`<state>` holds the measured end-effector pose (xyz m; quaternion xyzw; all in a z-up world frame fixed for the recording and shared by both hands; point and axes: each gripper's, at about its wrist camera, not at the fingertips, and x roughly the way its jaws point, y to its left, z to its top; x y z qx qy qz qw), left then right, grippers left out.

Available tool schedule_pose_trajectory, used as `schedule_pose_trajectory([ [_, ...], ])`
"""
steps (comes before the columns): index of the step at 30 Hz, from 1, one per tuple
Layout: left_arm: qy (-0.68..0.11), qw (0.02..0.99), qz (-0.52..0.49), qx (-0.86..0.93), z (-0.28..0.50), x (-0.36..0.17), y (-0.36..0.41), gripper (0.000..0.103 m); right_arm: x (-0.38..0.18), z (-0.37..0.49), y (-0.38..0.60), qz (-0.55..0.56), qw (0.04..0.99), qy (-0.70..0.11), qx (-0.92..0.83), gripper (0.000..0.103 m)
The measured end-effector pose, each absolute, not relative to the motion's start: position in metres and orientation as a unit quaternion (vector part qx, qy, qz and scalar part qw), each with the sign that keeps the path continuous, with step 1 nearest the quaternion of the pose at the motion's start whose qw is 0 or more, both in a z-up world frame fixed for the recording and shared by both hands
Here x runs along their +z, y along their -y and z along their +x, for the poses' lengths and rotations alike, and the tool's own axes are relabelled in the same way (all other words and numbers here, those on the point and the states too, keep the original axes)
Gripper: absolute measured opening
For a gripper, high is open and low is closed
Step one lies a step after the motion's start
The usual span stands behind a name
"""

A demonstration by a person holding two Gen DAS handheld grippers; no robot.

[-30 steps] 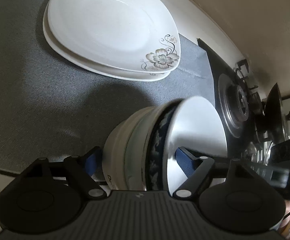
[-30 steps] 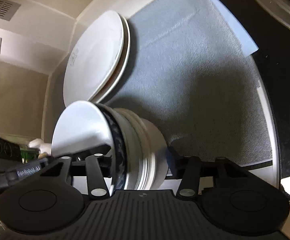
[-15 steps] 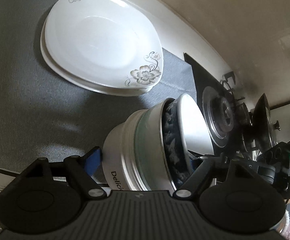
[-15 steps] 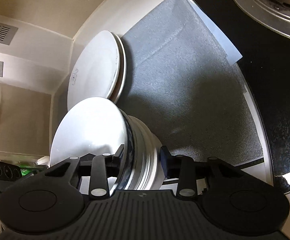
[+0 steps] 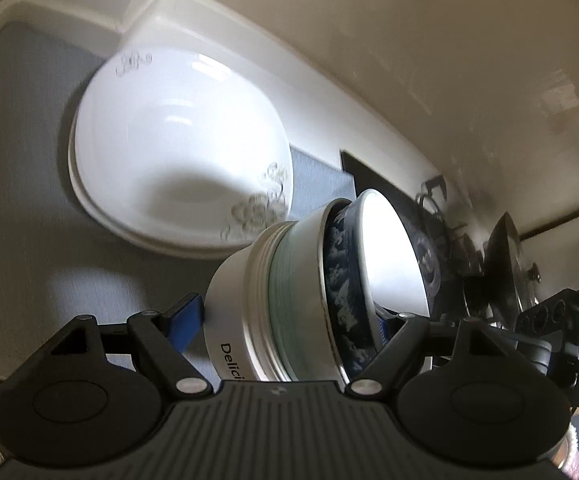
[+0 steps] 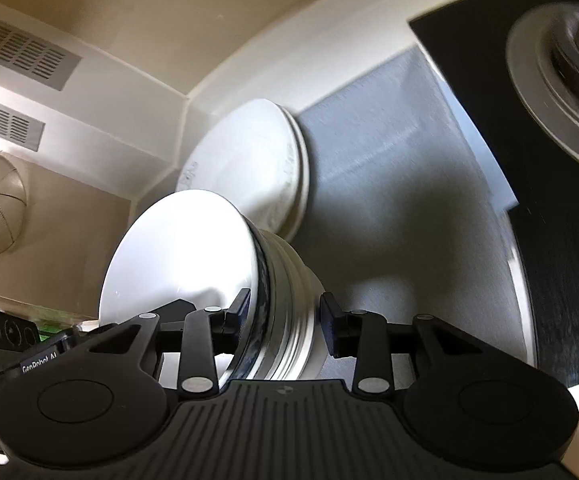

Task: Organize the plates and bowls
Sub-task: 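Lift the bowl stack with both grippers and carry it toward the plate stack, then lower the bowl stack onto the white floral plates and open both grippers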

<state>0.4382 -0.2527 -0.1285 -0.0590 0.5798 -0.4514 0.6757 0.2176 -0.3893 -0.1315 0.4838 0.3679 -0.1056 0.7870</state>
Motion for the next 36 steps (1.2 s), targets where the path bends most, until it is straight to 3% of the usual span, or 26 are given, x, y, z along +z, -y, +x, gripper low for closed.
schedule_pose_trajectory([
  [17, -0.558, 0.719, -0.088, -0.404, 0.498, -0.128, 0.26, 0.084, -0.129, 0.305, 0.404, 0.44, 0.807, -0.388, -0.064, 0.038],
  [36, -0.579, 0.727, -0.096, -0.357, 0.546, -0.169, 0.288, 0.084, -0.146, 0.369, 0.419, 0.375, 0.834, -0.4, -0.055, 0.037],
])
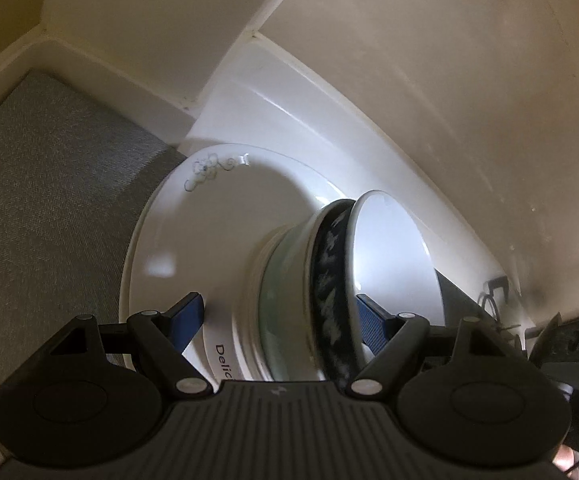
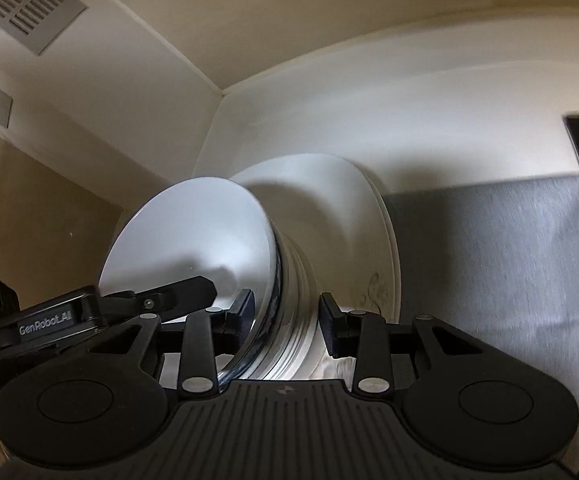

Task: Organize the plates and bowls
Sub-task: 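Lower the bowl stack onto the white floral plates and open both grippers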

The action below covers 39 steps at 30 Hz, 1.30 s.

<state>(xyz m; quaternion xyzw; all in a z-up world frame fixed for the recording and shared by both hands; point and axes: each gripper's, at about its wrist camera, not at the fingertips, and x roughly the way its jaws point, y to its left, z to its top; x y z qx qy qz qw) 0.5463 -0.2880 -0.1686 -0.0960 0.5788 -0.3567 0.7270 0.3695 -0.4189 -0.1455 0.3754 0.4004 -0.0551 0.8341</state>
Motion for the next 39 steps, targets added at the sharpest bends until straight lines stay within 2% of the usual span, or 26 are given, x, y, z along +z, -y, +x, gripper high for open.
schedule_pose_trajectory([
  [11, -0.572, 0.739, -0.095, -0.343, 0.552, -0.179, 0.301, 0.084, -0.145, 0.375, 0.412, 0.331, 0.877, -0.34, -0.076, 0.036],
  [13, -0.571, 0.741, -0.09, -0.342, 0.55, -0.179, 0.303, 0.089, -0.143, 0.374, 0.411, 0.329, 0.88, -0.333, -0.078, 0.036],
  [14, -0.571, 0.742, -0.088, -0.341, 0.548, -0.177, 0.303, 0.09, -0.143, 0.372, 0.411, 0.332, 0.88, -0.331, -0.079, 0.038],
  [16, -0.564, 0.748, -0.086, -0.339, 0.544, -0.172, 0.301, 0.103, -0.141, 0.366, 0.412, 0.339, 0.881, -0.322, -0.08, 0.04],
  [18, -0.552, 0.76, -0.081, -0.334, 0.538, -0.165, 0.297, 0.103, -0.135, 0.362, 0.412, 0.331, 0.889, -0.304, -0.083, 0.045],
  [20, -0.548, 0.765, -0.074, -0.332, 0.534, -0.158, 0.293, 0.103, -0.126, 0.354, 0.41, 0.316, 0.899, -0.291, -0.09, 0.061],
  [23, -0.541, 0.775, -0.056, -0.32, 0.523, -0.151, 0.289, 0.103, -0.115, 0.343, 0.407, 0.292, 0.907, -0.285, -0.103, 0.07],
  [30, -0.498, 0.813, -0.032, -0.3, 0.496, -0.133, 0.273, 0.103, -0.105, 0.313, 0.396, 0.266, 0.908, -0.301, -0.122, 0.077],
  [39, -0.471, 0.822, -0.044, -0.317, 0.481, -0.111, 0.25, 0.103, -0.096, 0.279, 0.371, 0.262, 0.912, -0.288, -0.132, 0.08],
])
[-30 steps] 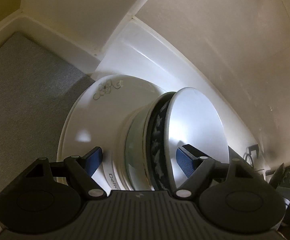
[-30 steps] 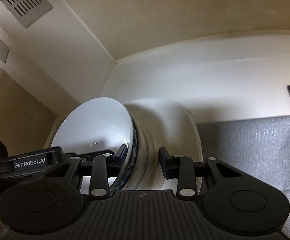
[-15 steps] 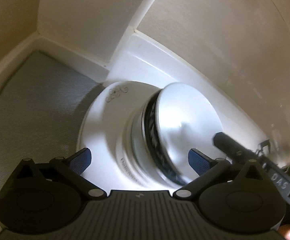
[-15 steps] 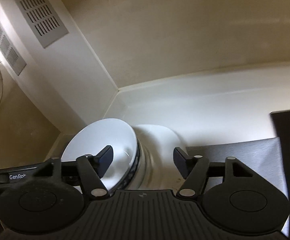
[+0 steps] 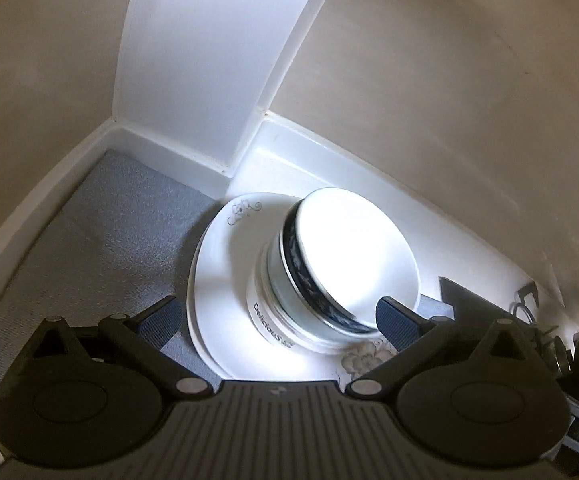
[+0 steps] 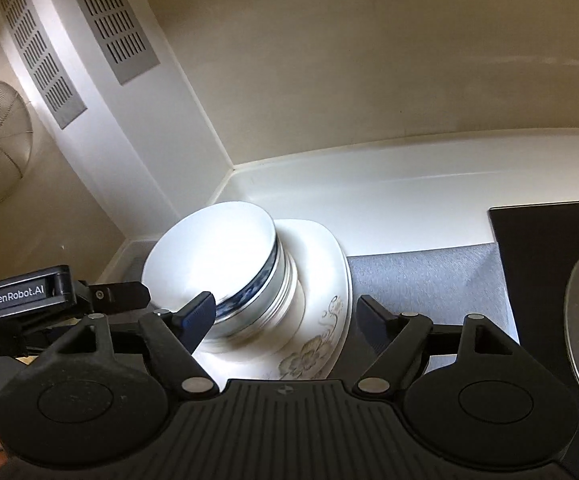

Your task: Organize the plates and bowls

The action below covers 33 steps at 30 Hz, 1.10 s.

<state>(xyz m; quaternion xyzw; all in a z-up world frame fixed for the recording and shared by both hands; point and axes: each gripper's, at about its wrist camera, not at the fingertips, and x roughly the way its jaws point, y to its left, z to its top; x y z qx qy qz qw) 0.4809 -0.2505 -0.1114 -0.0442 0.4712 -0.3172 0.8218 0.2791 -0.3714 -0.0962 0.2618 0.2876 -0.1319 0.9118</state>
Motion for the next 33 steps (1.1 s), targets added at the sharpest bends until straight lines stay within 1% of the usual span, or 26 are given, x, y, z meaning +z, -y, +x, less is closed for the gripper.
schedule_pose_trajectory([
  [7, -0.446, 0.833, -0.007, -0.327, 0.465, -0.104, 0.235, 0.103, -0.089, 0.257, 0.352, 0.255, 0.912, -0.286, -0.144, 0.083],
  [13, -0.44, 0.833, 0.01, -0.336, 0.457, -0.102, 0.218, 0.103, -0.088, 0.244, 0.338, 0.254, 0.909, -0.286, -0.164, 0.085],
  [20, -0.439, 0.832, 0.049, -0.336, 0.456, -0.11, 0.209, 0.103, -0.094, 0.241, 0.328, 0.259, 0.905, -0.288, -0.174, 0.09],
  [24, -0.459, 0.827, 0.052, -0.319, 0.471, -0.128, 0.21, 0.103, -0.11, 0.25, 0.345, 0.289, 0.896, -0.294, -0.164, 0.091],
  [29, -0.479, 0.832, 0.033, -0.276, 0.5, -0.149, 0.207, 0.103, -0.145, 0.277, 0.393, 0.354, 0.872, -0.3, -0.156, 0.091],
  [33, -0.487, 0.832, 0.033, -0.264, 0.522, -0.163, 0.217, 0.103, -0.171, 0.303, 0.423, 0.384, 0.858, -0.309, -0.146, 0.091],
])
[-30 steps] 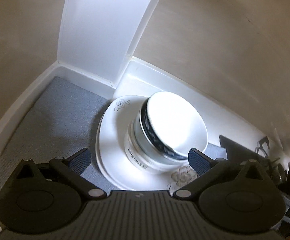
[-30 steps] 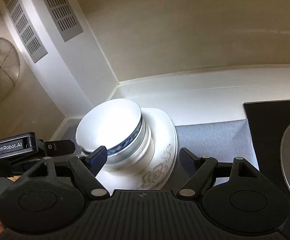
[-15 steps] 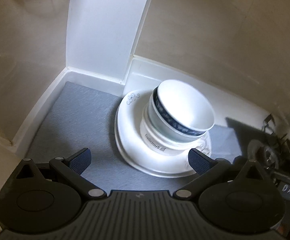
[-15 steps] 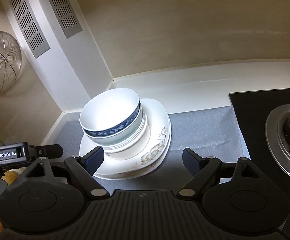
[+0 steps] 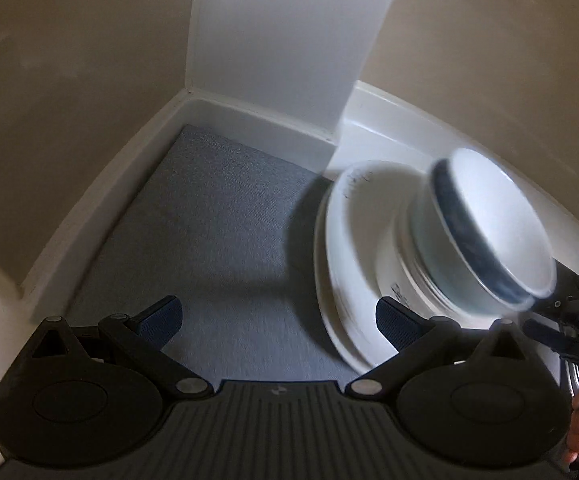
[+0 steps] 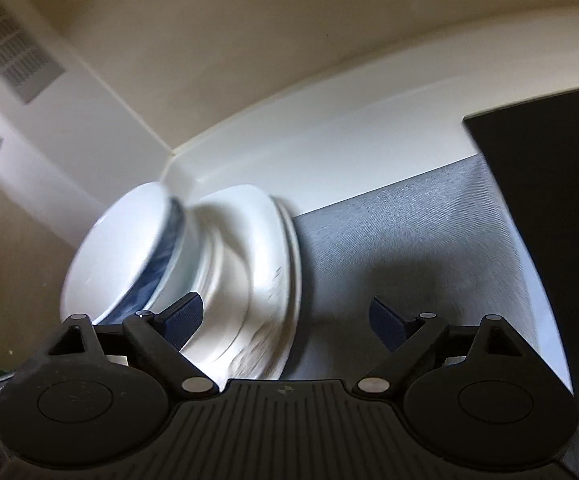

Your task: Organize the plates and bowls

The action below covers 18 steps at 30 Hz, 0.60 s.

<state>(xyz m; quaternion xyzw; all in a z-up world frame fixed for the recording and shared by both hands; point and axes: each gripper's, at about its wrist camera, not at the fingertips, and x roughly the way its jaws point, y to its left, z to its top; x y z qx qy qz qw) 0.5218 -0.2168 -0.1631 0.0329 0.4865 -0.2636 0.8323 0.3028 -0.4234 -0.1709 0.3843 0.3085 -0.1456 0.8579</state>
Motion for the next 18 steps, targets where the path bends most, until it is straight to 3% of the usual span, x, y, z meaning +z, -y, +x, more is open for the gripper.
schedule_pose_trajectory([
  [6, -0.507, 0.822, 0.006, -0.258, 0.55, -0.183, 0.236, 0.103, -0.193, 0.328, 0.448, 0.419, 0.844, -0.313, -0.116, 0.088],
  [9, -0.521, 0.814, -0.03, -0.255, 0.561, -0.194, 0.237, 0.103, -0.197, 0.336, 0.454, 0.423, 0.846, -0.309, -0.1, 0.072],
  [11, -0.52, 0.815, -0.052, -0.252, 0.568, -0.196, 0.236, 0.103, -0.202, 0.34, 0.46, 0.441, 0.839, -0.307, -0.088, 0.055],
  [13, -0.521, 0.811, -0.063, -0.257, 0.573, -0.198, 0.233, 0.103, -0.21, 0.342, 0.467, 0.471, 0.825, -0.303, -0.077, 0.047],
  [18, -0.521, 0.807, -0.071, -0.269, 0.579, -0.198, 0.23, 0.103, -0.217, 0.333, 0.478, 0.521, 0.801, -0.287, -0.076, 0.048],
])
